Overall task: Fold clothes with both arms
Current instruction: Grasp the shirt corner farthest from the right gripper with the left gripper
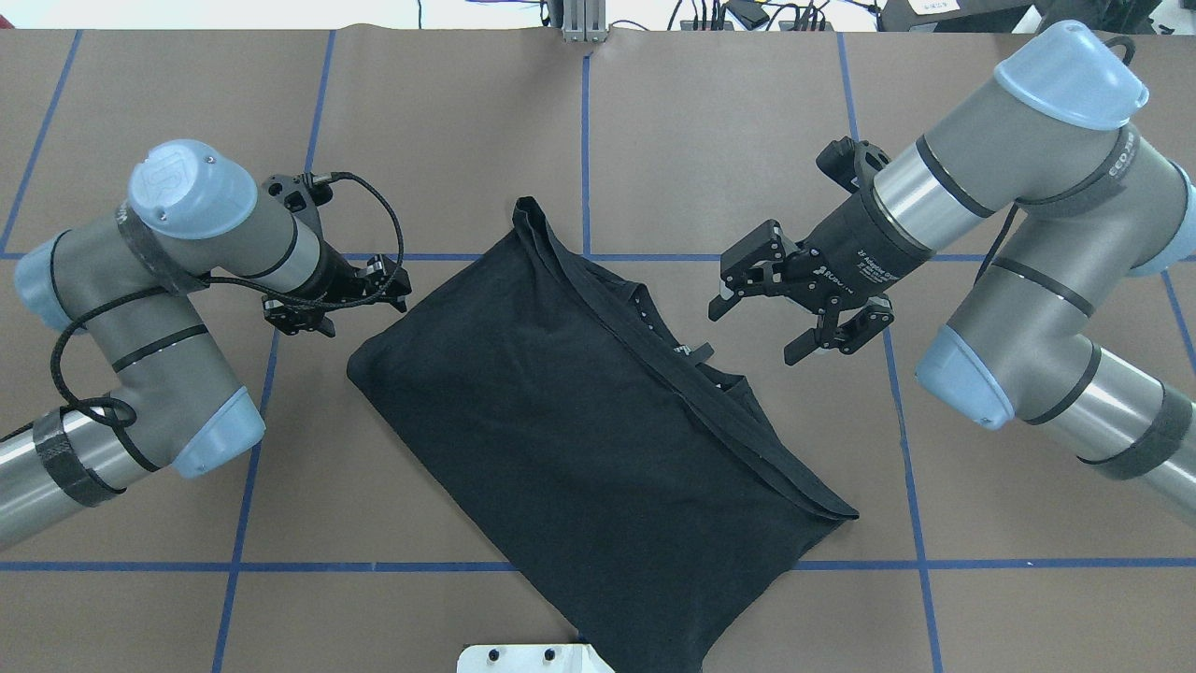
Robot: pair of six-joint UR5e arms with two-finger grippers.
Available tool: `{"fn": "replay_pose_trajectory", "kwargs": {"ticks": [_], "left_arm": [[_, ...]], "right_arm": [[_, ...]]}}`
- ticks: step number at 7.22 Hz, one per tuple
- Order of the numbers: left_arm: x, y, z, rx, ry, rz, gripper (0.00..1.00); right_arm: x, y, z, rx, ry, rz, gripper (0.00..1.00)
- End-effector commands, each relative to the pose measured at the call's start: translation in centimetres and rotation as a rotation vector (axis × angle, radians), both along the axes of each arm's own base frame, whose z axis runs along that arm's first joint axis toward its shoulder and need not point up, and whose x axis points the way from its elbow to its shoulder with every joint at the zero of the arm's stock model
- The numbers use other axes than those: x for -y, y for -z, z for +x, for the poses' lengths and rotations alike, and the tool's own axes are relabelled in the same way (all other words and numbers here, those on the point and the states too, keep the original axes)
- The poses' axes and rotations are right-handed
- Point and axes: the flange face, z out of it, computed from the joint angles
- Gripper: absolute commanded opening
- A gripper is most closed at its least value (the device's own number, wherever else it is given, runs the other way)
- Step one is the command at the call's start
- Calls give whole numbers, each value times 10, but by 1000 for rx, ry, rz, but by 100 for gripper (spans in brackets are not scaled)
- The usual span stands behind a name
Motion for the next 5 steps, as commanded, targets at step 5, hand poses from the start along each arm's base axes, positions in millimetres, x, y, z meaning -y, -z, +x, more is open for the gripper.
{"fn": "replay_pose_trajectory", "kwargs": {"ticks": [5], "left_arm": [[-29, -40, -9, -41, -38, 14, 99]], "right_arm": [[2, -1, 0, -5, -11, 2, 100]]}}
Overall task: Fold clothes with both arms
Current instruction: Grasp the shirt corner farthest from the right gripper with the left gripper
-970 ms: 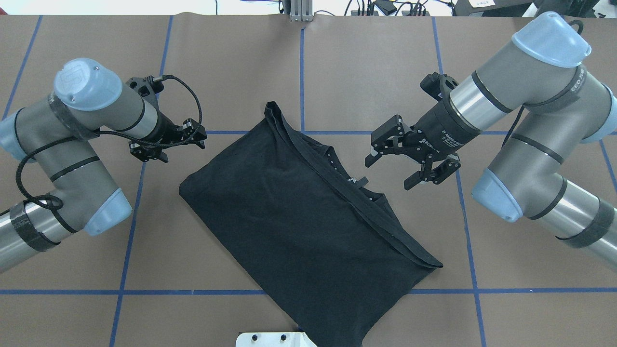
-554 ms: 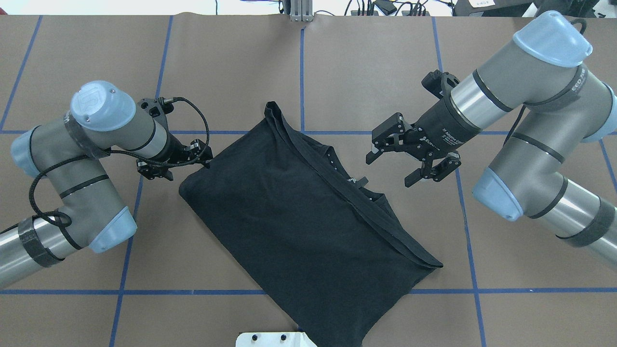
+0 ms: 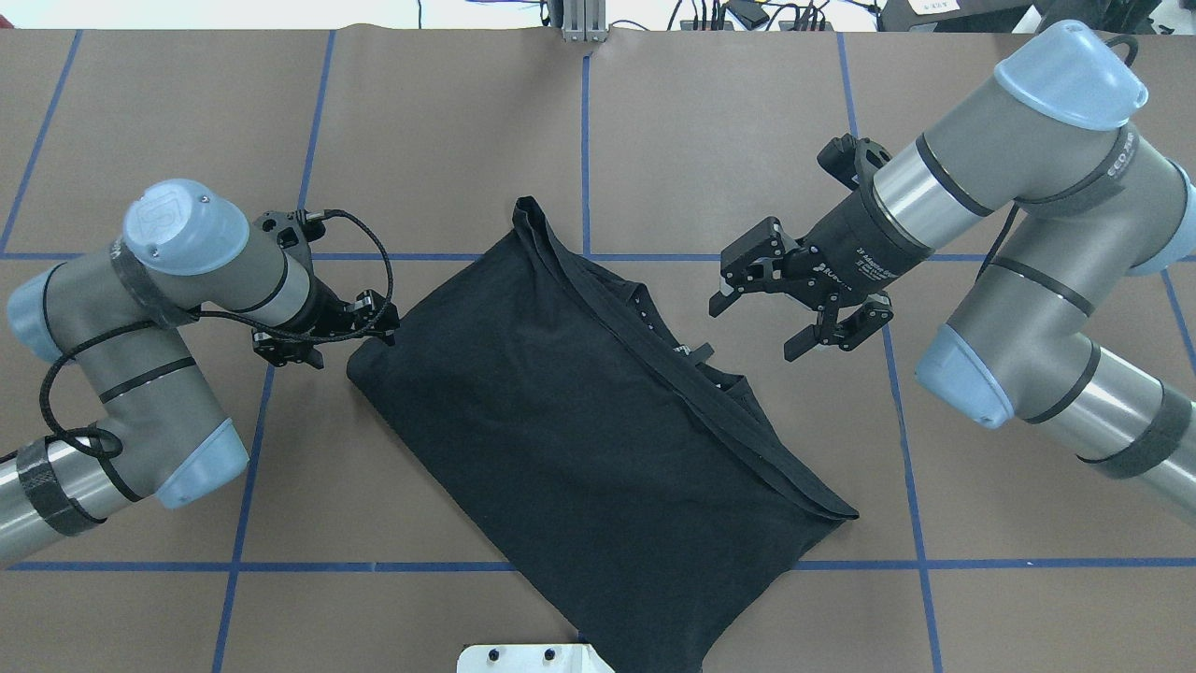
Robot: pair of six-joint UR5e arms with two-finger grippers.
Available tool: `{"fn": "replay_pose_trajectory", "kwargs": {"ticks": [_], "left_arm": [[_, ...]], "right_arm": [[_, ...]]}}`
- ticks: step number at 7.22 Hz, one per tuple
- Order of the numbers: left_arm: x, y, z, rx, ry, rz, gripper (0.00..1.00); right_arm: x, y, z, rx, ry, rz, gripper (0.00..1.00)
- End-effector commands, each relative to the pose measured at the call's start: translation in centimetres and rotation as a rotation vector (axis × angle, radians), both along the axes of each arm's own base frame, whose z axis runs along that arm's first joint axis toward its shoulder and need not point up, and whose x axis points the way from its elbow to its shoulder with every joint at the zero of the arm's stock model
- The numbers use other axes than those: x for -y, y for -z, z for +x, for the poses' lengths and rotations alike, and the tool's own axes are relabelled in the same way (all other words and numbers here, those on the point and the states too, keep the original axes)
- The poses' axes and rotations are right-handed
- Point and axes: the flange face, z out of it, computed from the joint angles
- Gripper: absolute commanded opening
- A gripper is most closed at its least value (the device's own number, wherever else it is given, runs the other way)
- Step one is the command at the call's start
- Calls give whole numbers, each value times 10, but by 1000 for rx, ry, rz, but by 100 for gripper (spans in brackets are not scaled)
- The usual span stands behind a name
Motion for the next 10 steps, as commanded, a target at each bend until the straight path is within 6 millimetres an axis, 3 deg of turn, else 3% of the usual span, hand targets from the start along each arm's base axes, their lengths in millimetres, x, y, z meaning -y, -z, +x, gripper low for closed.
{"fn": "replay_pose_trajectory", "kwargs": {"ticks": [1, 3, 4, 5, 6, 7, 10], "left_arm": [[-11, -11, -8, -76, -1, -6, 99], [-16, -11, 1, -77, 0, -30, 99], [-26, -11, 15, -73, -19, -32, 99], [-26, -9, 17, -74, -15, -40, 90], [-26, -7, 18, -77, -10, -47, 69], [-26, -7, 18, -76, -11, -44, 61], [-25, -8, 20, -74, -13, -45, 51]], "right_arm": [[1, 0, 1, -1, -2, -1, 100], [2, -1, 2, -2, -5, -2, 100], [3, -1, 4, -2, -10, -2, 100], [5, -1, 7, -1, -14, -1, 100], [5, -1, 7, -1, -14, -1, 100], [6, -1, 8, -1, -16, -2, 100], [7, -1, 10, -1, -20, -1, 100]]}}
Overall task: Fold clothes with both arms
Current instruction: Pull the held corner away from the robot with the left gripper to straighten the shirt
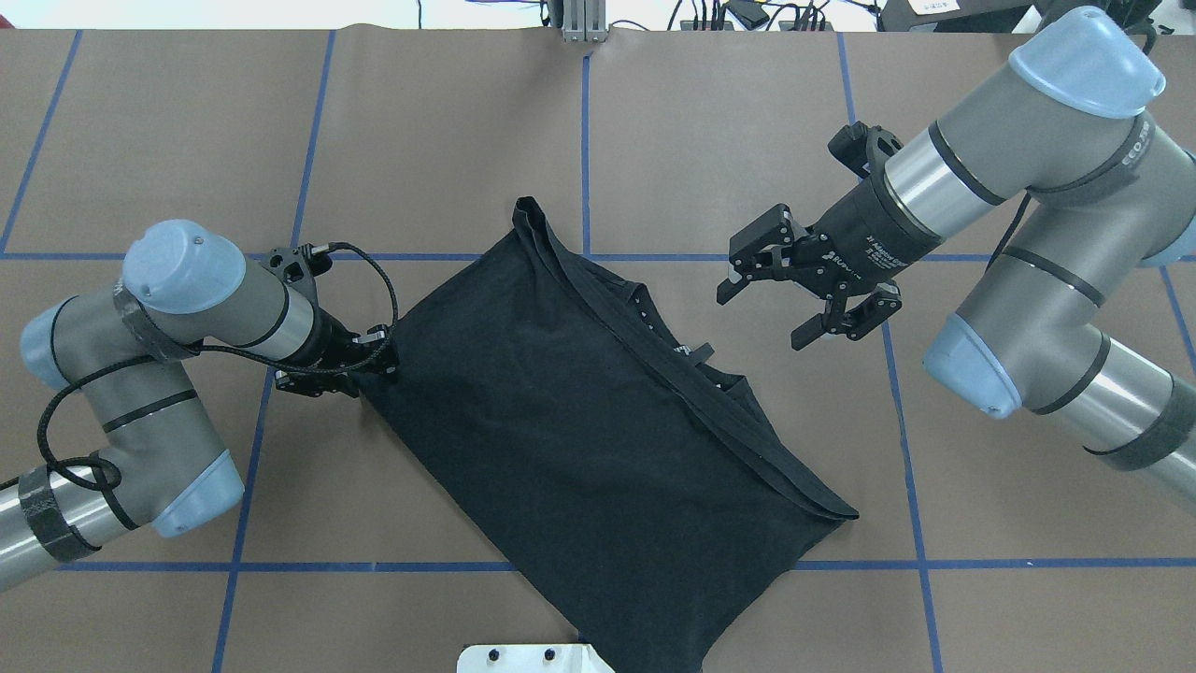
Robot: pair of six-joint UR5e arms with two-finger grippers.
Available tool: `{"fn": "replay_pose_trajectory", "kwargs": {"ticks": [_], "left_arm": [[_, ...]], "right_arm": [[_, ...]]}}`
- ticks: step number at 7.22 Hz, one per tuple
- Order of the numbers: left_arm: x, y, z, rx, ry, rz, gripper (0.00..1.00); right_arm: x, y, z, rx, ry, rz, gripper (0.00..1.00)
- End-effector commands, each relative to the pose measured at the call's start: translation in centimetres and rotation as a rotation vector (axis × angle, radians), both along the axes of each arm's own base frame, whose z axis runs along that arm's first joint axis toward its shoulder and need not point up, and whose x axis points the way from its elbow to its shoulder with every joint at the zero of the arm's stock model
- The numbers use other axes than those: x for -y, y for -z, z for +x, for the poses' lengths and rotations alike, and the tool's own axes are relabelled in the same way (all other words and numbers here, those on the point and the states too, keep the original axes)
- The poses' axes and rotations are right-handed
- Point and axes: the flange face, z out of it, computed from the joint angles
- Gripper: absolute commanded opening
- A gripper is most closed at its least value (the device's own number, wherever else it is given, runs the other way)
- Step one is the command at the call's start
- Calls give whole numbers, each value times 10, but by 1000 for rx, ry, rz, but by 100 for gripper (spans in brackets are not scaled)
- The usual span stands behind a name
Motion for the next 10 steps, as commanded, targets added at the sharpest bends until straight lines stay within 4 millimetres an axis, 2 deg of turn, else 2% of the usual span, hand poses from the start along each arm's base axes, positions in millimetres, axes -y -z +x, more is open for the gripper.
{"fn": "replay_pose_trajectory", "kwargs": {"ticks": [1, 2, 3, 6, 7, 8, 9, 10], "left_arm": [[1, 2, 1, -2, 0, 0, 45], [2, 8, 3, -10, 1, 4, 31], [2, 7, 3, -6, 2, 7, 0], [7, 13, 0, -10, 10, 9, 0], [19, 14, -12, -11, 35, 14, 0], [37, 11, -28, -6, 70, 15, 0], [60, 13, -34, 1, 104, 16, 0], [92, 18, -34, 14, 124, 37, 0]], "right_arm": [[1, -1, 1, -1, -3, -1, 100], [1, -1, 1, -1, -3, -1, 100], [1, -3, 1, -4, -3, -4, 100], [1, -5, 2, -6, -4, -7, 100], [2, -6, 3, -7, -6, -8, 100], [5, -5, 8, -6, -15, -7, 100], [6, -6, 10, -7, -20, -9, 100], [7, -8, 11, -10, -24, -11, 100]]}}
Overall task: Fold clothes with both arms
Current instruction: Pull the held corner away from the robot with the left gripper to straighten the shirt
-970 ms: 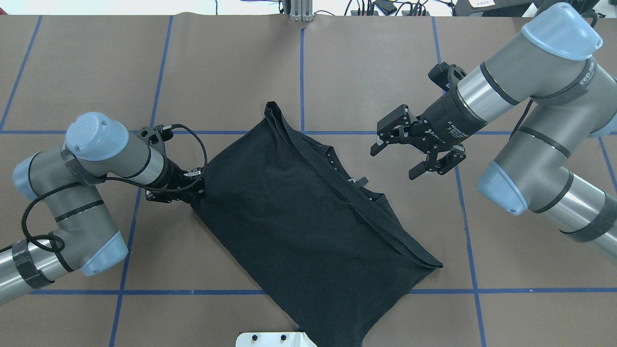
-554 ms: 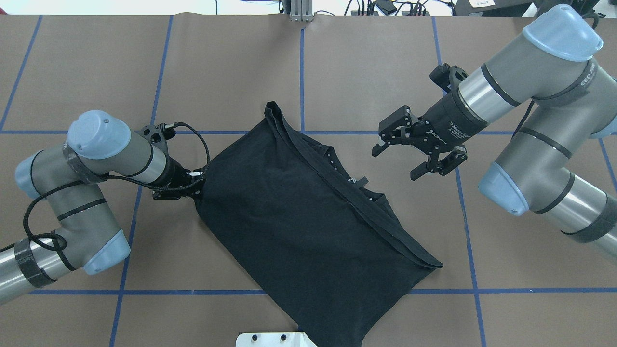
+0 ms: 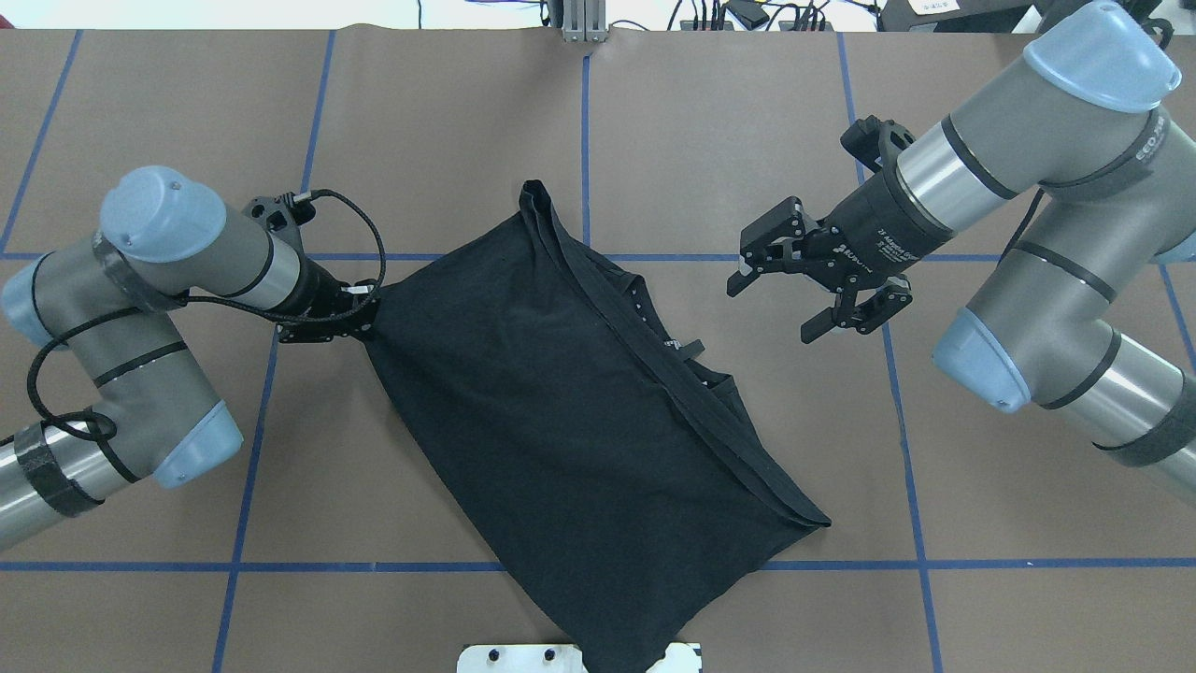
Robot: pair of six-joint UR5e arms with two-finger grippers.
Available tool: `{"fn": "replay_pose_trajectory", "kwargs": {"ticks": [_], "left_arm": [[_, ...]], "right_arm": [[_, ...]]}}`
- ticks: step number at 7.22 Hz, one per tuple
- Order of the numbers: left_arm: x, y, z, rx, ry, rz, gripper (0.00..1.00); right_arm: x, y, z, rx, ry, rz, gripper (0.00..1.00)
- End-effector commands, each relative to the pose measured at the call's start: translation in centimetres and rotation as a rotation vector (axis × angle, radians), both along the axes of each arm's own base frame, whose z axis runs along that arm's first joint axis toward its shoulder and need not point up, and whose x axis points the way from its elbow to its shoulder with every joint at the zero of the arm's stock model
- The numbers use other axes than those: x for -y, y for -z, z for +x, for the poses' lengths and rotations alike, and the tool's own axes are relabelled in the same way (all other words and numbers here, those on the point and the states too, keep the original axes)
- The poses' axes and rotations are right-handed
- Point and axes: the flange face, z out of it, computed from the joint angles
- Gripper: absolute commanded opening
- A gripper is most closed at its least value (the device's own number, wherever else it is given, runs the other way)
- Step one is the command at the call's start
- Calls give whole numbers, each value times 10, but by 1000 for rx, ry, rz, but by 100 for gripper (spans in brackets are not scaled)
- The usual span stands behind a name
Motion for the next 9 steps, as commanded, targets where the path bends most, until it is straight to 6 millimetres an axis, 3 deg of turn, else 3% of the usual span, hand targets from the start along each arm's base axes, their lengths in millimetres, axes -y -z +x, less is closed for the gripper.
{"fn": "replay_pose_trajectory", "kwargs": {"ticks": [1, 4, 5, 6, 9], "left_arm": [[60, 17, 5, 25, 70, 37, 0], [130, 59, 24, 34, 139, 55, 0], [151, 83, 34, 33, 181, 94, 0], [169, 91, 44, 28, 192, 104, 0], [199, 73, 37, 25, 239, 127, 0]], "right_arm": [[3, -2, 2, -3, -8, -3, 100], [5, -7, 6, -11, -19, -9, 100], [6, -8, 9, -11, -24, -9, 100], [6, -10, 9, -15, -31, -9, 100], [8, -14, 8, -25, -40, -12, 100]]}}
